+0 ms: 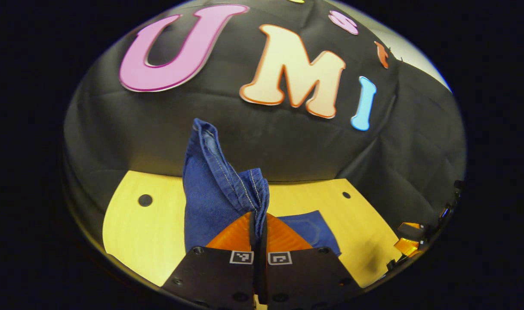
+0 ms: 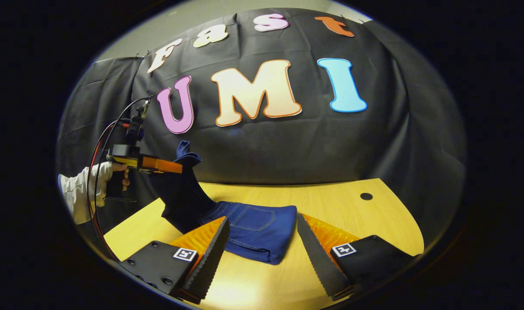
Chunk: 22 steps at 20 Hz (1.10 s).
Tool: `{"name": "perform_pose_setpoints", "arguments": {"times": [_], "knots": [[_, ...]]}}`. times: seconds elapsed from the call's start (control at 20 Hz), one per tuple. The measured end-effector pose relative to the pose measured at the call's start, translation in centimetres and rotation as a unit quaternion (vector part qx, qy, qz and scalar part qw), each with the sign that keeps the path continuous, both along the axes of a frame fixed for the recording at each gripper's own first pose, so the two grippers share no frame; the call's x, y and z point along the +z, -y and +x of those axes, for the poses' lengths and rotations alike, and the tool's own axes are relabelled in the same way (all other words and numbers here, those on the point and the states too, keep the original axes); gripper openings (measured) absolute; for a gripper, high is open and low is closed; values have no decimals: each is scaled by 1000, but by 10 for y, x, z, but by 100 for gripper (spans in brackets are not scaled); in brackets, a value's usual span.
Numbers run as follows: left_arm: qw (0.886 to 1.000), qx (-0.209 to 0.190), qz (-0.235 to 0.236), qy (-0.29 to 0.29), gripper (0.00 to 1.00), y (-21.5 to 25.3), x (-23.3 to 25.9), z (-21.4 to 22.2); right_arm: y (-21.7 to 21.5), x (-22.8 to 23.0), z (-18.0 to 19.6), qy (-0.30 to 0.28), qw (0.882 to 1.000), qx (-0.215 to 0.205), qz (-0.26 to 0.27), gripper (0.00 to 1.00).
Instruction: Grasp the waist and the cuffs of the jeans and fold them to make the two legs overlap; first hold the waist and fold one-third of the jeans toward the cuffs, then hold the cuffs and fold the remaining one-third in the same direction to finish folding.
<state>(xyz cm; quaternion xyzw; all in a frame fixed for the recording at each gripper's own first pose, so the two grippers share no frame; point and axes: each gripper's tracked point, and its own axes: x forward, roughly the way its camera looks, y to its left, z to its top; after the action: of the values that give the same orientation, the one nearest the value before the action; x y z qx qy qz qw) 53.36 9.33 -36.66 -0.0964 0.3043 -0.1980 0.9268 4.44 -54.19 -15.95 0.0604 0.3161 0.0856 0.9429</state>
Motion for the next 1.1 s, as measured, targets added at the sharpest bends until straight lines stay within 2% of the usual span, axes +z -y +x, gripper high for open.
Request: {"name": "perform_pose_setpoints", "arguments": {"times": [0.15, 0.35, 0.45, 0.55, 0.65, 0.8, 0.95, 1.0, 1.05, 1.1], "knots": [[999, -32, -10, -1, 0, 52, 1, -1, 25, 7, -8, 2, 1000, -16, -3, 98], [998, -58, 5, -19, 0, 102, -23, -3, 62, 13, -19, 4, 999, -40, -13, 98], [997, -58, 22, -36, 0, 121, -42, -5, 78, 15, -26, 1, 999, -49, -20, 98], [998, -39, 28, -50, 0, 133, -58, -8, 88, 17, -29, -2, 999, -51, -19, 98], [998, -35, 1, -47, 5, 155, -57, -15, 93, 24, -28, 3, 999, -49, -12, 97], [1000, -21, -12, 17, 100, 163, -10, -29, 88, 39, -17, 25, 999, -36, 3, 97], [992, 4, 26, 121, 95, 147, 46, -51, 80, 64, -2, 62, 998, -27, 7, 98], [987, 16, 37, 155, 95, 138, 68, -61, 76, 75, 2, 78, 996, -28, 9, 93], [982, 28, 42, 181, 92, 131, 87, -76, 71, 89, 7, 98, 995, -32, 11, 97], [979, 37, 48, 192, 95, 123, 98, -92, 64, 105, 10, 117, 992, -36, 16, 98]]}}
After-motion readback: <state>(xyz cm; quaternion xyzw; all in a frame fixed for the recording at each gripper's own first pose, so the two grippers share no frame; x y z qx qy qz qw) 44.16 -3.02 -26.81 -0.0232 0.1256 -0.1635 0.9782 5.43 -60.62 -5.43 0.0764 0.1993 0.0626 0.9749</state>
